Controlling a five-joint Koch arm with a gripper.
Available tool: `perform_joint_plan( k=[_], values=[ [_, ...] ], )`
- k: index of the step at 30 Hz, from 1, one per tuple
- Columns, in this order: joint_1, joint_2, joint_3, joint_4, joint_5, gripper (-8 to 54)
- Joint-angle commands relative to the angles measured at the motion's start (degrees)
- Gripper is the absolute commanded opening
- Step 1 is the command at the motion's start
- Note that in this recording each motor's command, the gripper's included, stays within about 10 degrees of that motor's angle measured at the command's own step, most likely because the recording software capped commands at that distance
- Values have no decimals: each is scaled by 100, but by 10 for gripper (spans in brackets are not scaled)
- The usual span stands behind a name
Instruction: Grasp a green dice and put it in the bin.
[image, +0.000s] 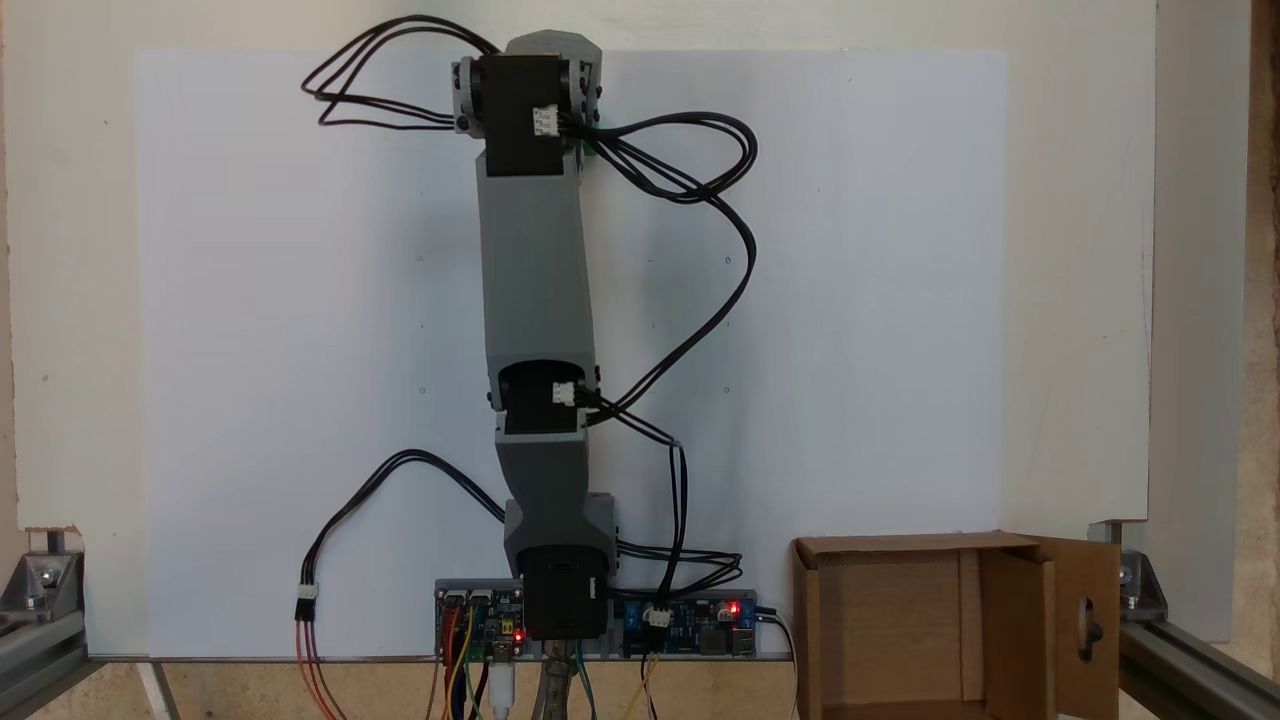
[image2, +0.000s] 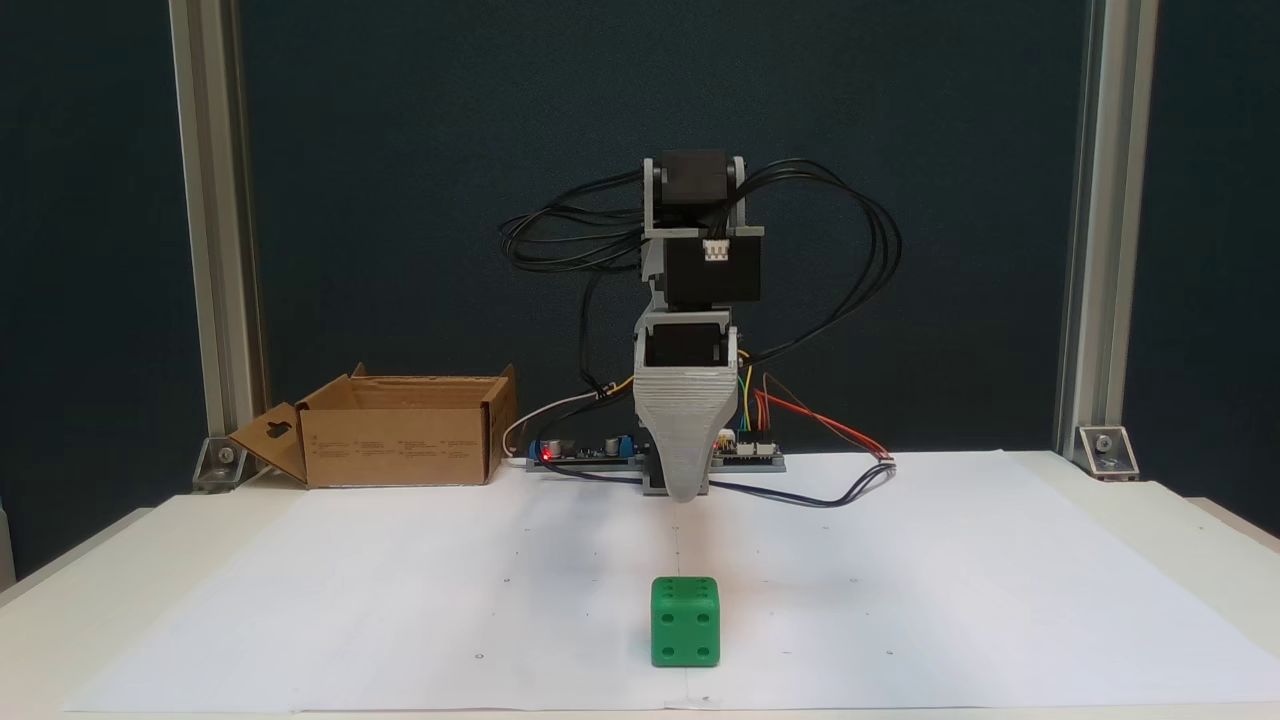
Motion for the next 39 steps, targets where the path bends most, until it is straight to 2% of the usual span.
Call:
perform_joint_plan(
  k=[1,39],
  values=[
    [-62,70,-334,299,193,457],
    [62,-756,-703,264,185,453]
  ],
)
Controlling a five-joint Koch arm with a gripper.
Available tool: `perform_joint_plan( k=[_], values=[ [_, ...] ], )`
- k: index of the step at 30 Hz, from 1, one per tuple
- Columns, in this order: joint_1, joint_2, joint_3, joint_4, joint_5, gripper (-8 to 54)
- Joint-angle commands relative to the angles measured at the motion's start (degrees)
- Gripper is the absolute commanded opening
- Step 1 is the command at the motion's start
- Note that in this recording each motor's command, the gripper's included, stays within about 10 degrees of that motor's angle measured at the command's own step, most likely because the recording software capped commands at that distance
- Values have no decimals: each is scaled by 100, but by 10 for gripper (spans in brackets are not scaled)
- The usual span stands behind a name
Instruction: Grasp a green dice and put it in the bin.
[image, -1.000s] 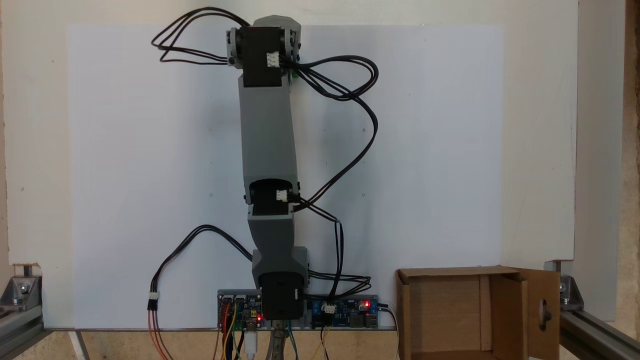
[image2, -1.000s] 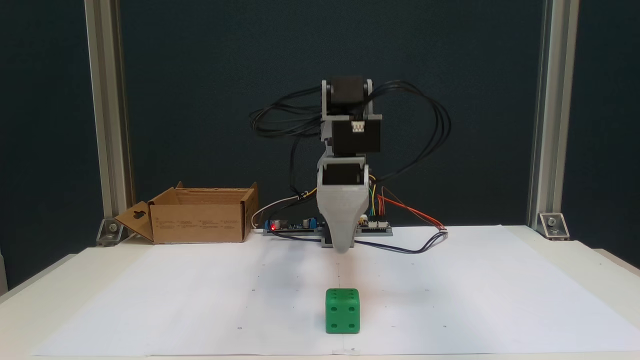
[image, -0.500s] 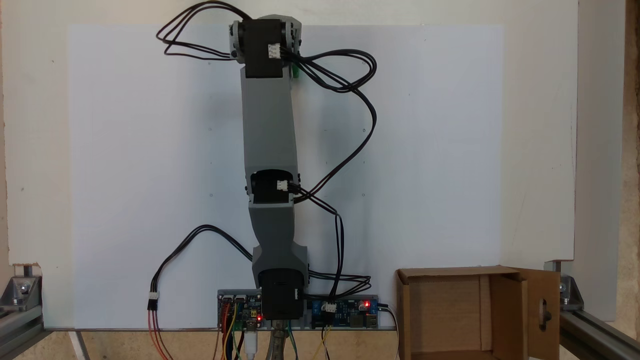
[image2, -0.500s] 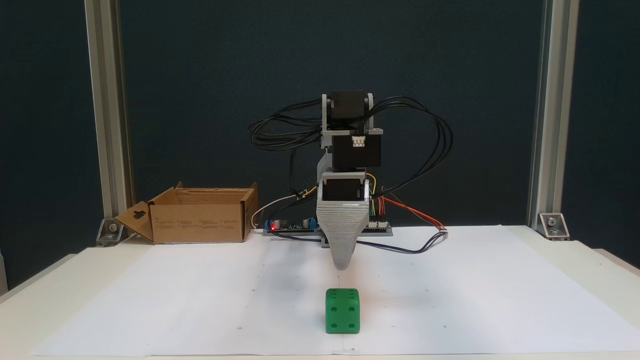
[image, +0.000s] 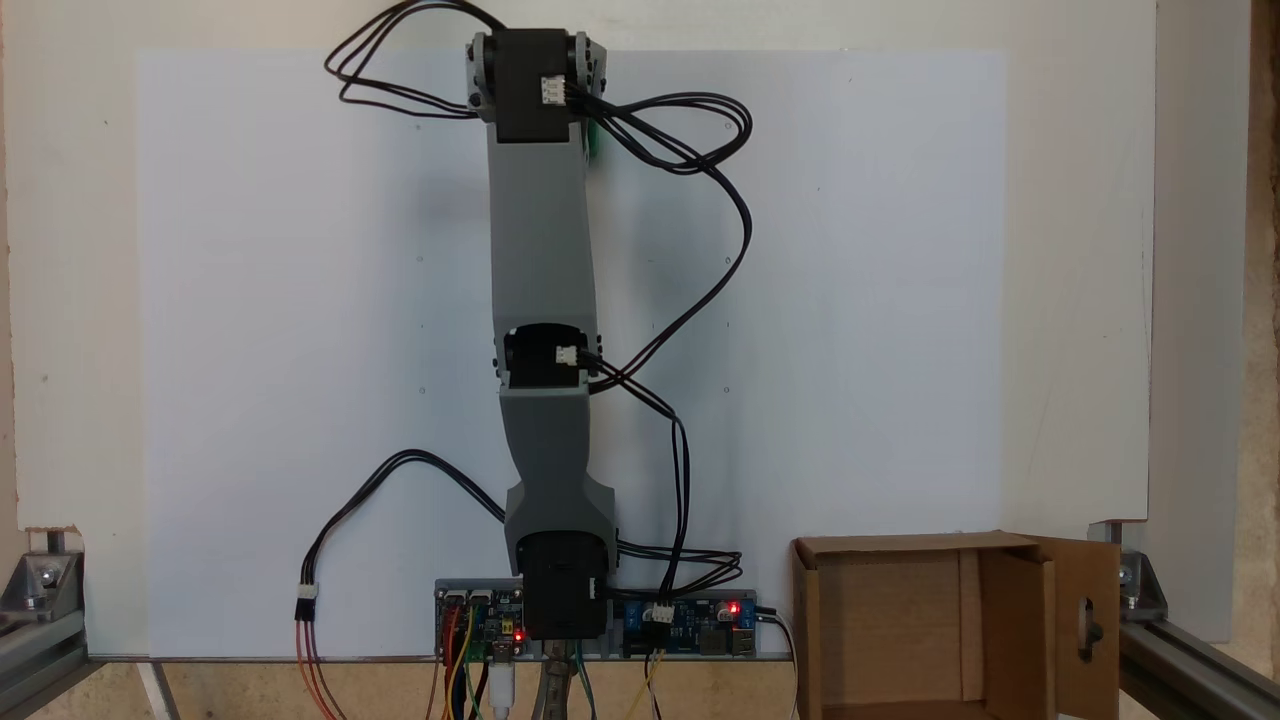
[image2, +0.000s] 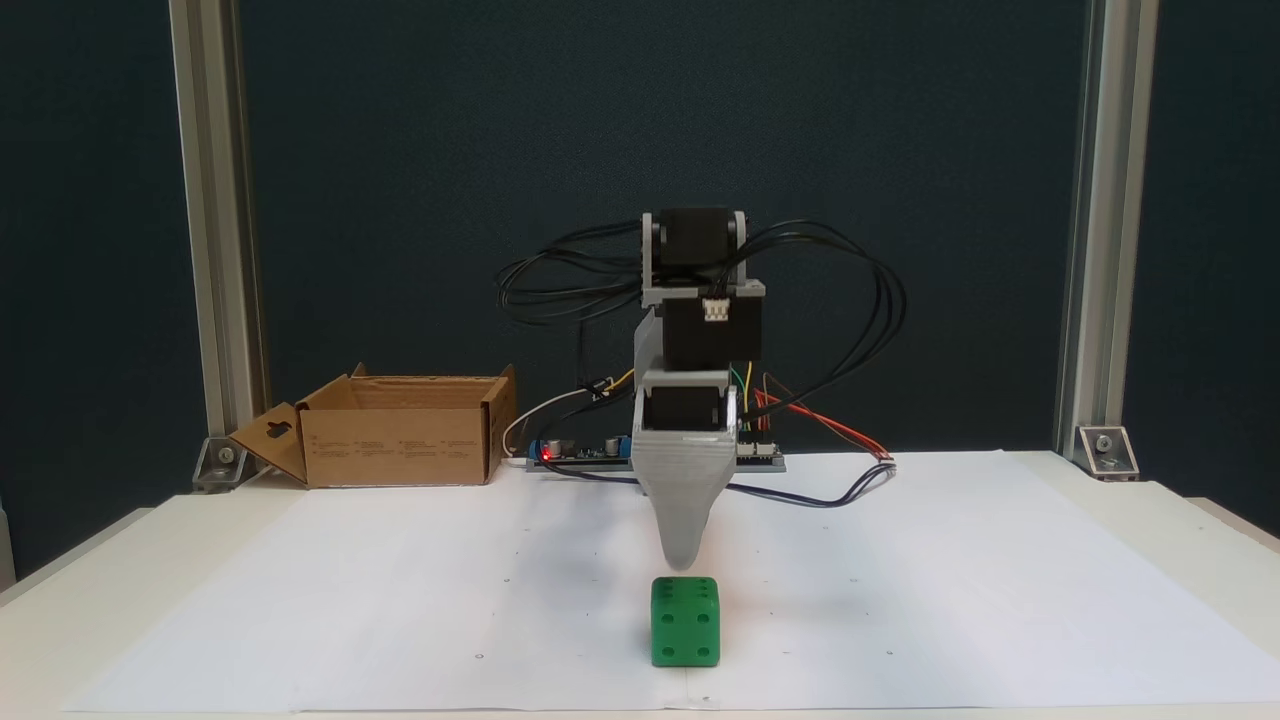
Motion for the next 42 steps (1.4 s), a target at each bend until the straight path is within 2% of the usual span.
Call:
perform_joint_plan(
  k=[1,42],
  values=[
    [26,35,-404,264,185,453],
    [35,-624,-633,62,149,449]
  ],
)
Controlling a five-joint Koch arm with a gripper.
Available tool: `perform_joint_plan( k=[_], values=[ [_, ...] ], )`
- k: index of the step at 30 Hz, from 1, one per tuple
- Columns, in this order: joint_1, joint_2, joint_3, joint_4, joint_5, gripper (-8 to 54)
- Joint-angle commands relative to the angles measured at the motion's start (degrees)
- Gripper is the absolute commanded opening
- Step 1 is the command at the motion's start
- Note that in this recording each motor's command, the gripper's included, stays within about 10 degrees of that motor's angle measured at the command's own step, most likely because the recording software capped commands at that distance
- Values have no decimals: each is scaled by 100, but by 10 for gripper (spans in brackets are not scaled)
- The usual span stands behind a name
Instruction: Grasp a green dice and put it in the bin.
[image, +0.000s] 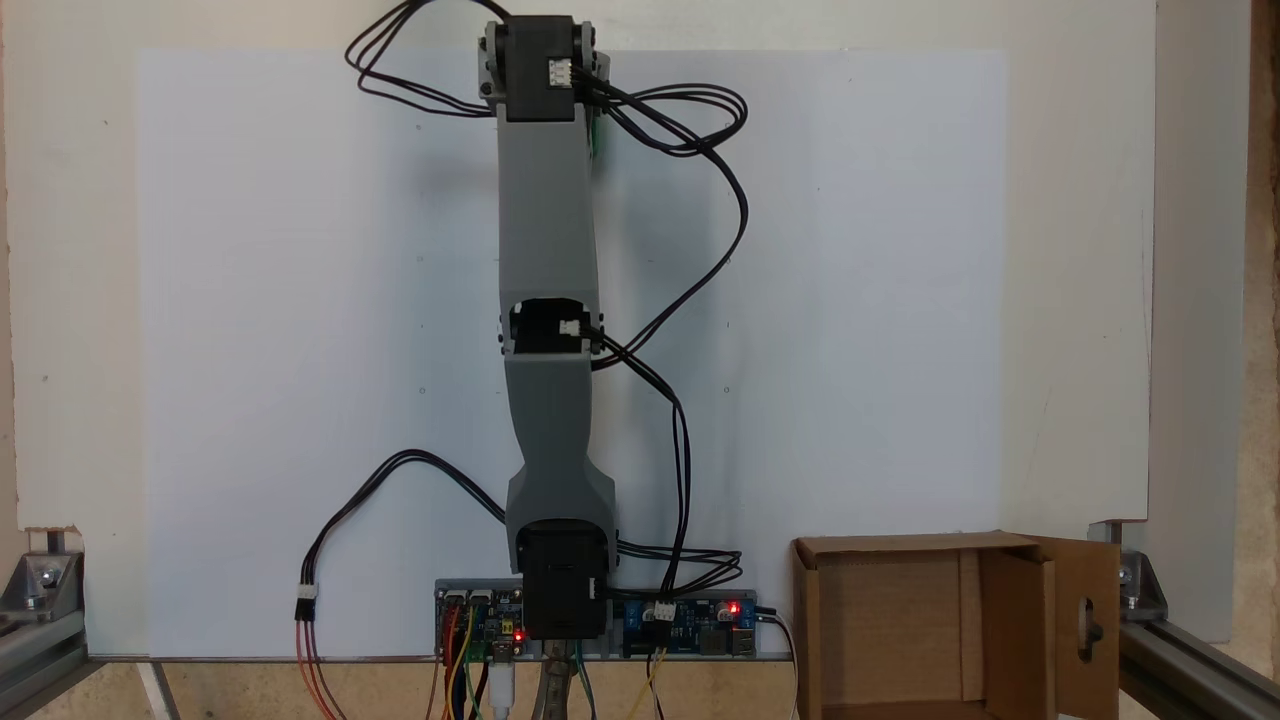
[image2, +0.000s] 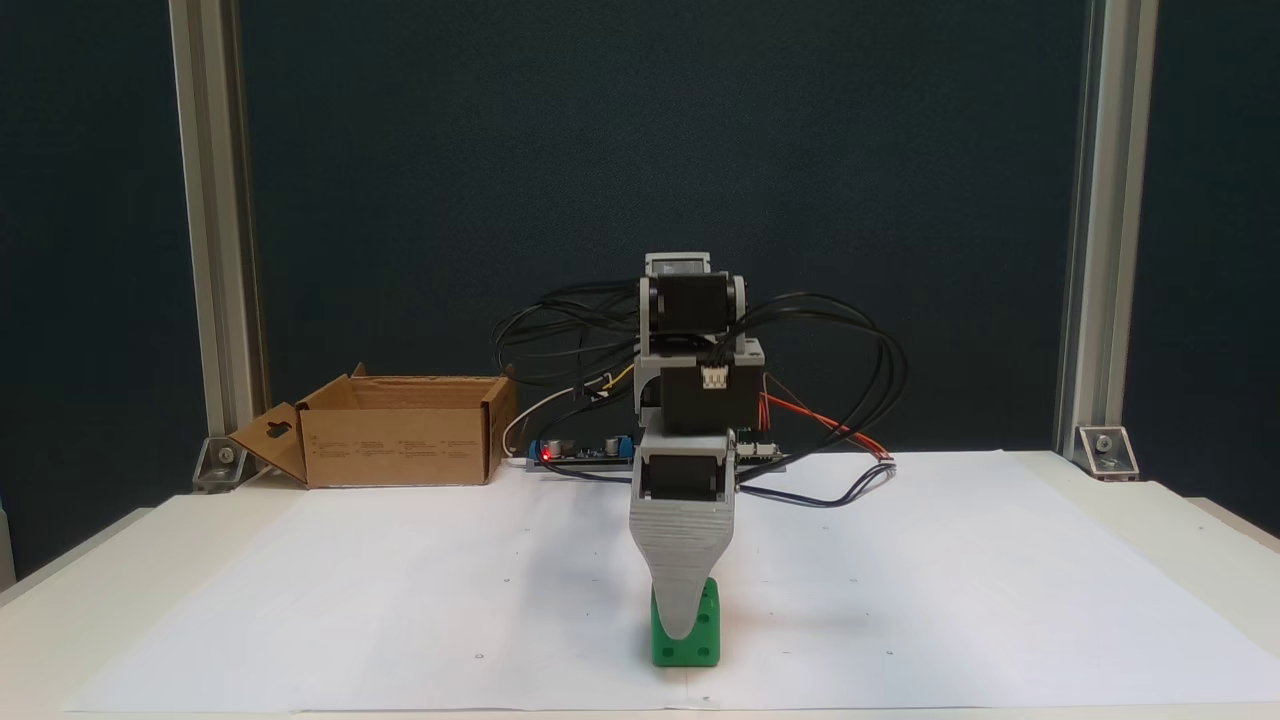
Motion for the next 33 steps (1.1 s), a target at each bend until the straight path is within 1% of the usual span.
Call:
perform_joint_plan(
  k=[1,33],
  values=[
    [9,44,-396,53,149,449],
    [97,-193,-396,-413,53,445]
  ],
)
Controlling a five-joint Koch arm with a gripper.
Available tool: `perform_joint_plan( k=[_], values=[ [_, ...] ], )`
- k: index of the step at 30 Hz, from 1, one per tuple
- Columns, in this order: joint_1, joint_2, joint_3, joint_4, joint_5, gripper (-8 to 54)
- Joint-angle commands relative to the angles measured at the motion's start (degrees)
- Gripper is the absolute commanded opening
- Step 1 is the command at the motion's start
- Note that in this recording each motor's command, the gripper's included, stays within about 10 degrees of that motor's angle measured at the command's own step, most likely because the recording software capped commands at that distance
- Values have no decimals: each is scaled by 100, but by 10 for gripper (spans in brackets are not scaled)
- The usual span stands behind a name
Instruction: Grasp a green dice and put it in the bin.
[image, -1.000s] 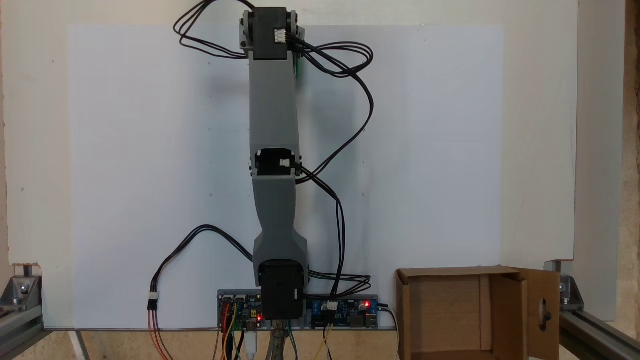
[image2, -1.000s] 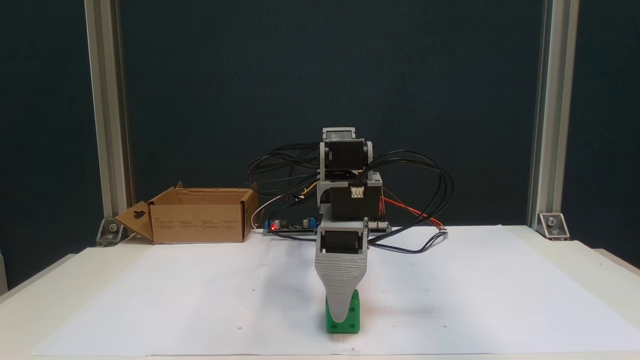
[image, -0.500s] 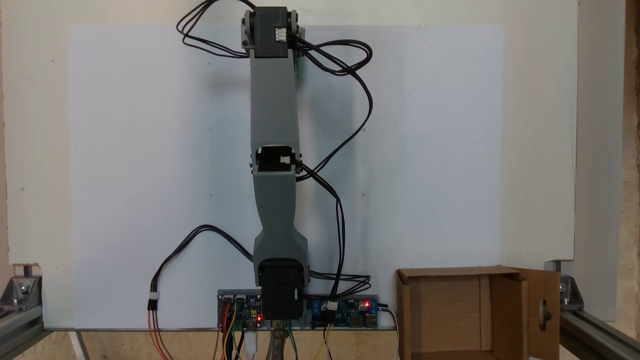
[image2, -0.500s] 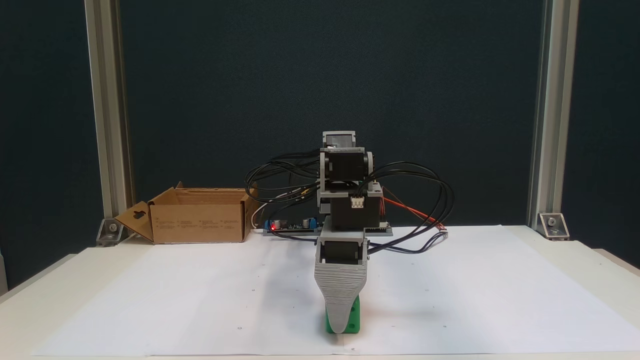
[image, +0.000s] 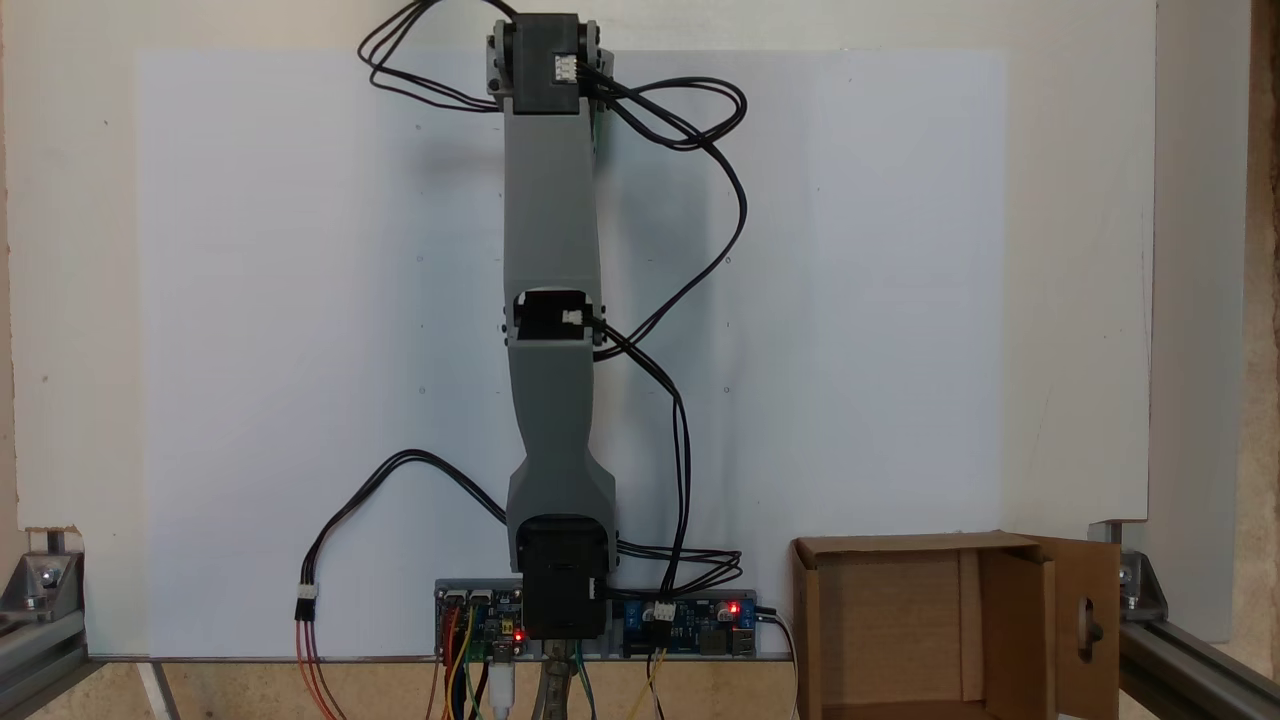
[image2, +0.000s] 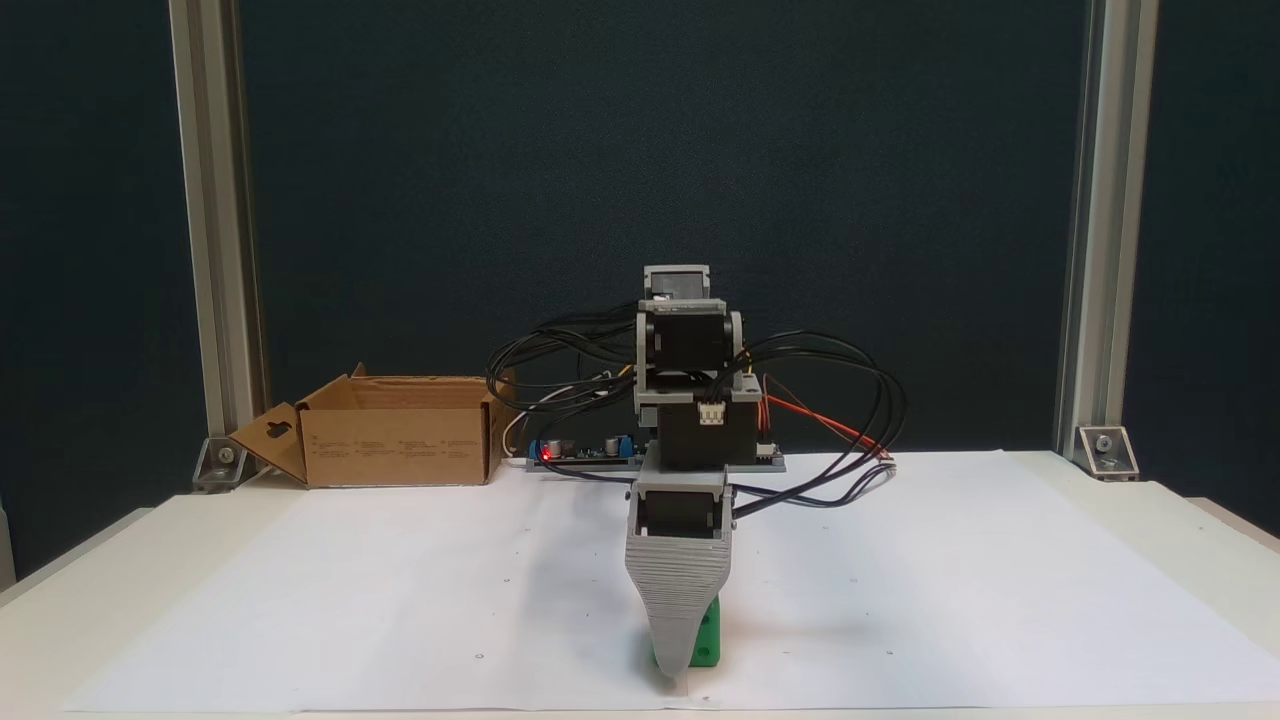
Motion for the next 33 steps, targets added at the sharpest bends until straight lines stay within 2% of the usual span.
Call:
perform_joint_plan(
  k=[1,33],
  values=[
    [62,97,-396,-18,53,444],
    [123,26,-396,-9,44,414]
  ],
)
